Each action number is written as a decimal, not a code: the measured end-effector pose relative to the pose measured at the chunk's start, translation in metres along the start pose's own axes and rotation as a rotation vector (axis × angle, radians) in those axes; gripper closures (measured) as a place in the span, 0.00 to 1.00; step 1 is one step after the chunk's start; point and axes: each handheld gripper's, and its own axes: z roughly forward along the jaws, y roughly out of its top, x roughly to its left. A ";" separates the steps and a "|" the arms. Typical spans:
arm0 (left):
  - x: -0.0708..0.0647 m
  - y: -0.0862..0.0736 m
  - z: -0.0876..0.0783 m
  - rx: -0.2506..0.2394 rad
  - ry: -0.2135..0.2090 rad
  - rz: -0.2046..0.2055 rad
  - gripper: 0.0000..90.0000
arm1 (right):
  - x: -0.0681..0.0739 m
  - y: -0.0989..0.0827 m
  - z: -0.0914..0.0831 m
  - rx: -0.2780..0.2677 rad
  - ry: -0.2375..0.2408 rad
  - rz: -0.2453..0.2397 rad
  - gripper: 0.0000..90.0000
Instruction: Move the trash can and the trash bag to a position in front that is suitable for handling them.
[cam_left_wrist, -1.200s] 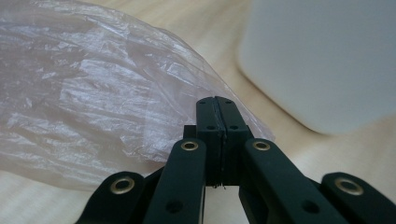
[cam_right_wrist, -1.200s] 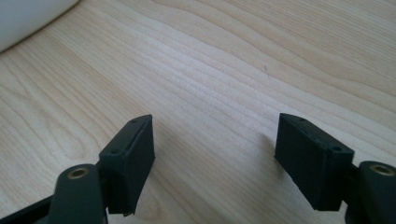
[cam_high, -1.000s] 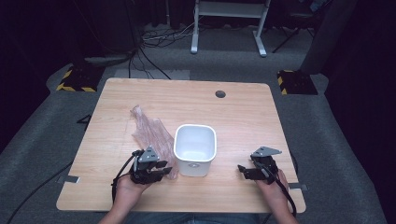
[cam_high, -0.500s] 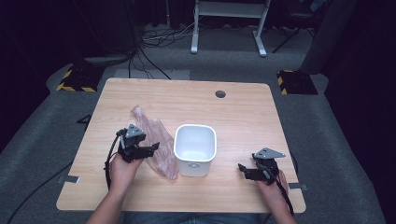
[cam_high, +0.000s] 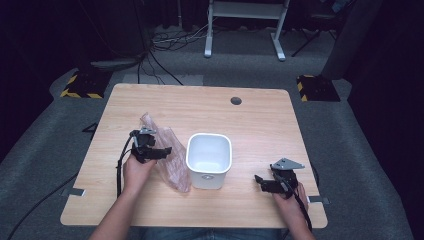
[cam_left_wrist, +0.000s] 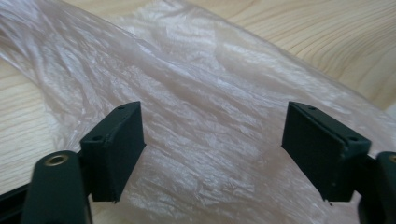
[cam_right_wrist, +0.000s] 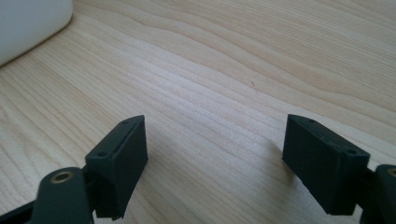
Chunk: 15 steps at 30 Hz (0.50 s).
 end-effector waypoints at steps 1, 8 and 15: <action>0.000 0.000 0.002 0.015 0.001 0.003 0.20 | 0.000 0.000 0.000 0.000 -0.002 0.002 0.25; -0.009 -0.001 0.005 0.071 0.062 0.104 0.33 | 0.001 0.000 0.000 0.000 -0.007 0.006 0.25; -0.020 -0.006 0.005 0.029 0.073 0.189 0.73 | 0.001 0.000 0.000 -0.001 -0.009 0.007 0.25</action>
